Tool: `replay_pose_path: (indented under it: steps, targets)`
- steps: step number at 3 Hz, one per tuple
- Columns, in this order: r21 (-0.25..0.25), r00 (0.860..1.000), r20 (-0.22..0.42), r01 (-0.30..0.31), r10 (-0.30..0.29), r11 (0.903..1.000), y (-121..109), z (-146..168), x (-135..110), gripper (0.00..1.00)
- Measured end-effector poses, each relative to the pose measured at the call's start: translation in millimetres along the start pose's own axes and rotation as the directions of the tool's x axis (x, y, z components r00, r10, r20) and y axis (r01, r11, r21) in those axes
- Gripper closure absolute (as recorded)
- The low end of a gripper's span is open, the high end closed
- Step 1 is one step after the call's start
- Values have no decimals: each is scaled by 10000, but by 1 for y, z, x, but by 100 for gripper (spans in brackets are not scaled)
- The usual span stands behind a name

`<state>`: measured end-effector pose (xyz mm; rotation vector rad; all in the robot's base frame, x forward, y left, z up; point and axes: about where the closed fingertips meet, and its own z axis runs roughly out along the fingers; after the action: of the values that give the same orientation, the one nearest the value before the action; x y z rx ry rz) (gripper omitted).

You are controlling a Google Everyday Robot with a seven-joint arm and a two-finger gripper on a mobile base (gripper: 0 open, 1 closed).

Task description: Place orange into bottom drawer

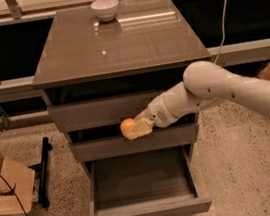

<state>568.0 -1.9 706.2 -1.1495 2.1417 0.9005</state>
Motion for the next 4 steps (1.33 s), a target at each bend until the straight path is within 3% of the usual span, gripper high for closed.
replay_pose_path:
  steps: [1,2,3,4]
  targets:
    - [-224,9975,416,-554,563,9982,-18,38,38,100]
    - [-775,9898,717,-1179,1235,9900,-43,84,84,100]
    - [-735,9909,566,-1177,1220,9903,-41,89,86,100]
    - [-742,9900,669,-1193,1243,9901,-51,116,104,100]
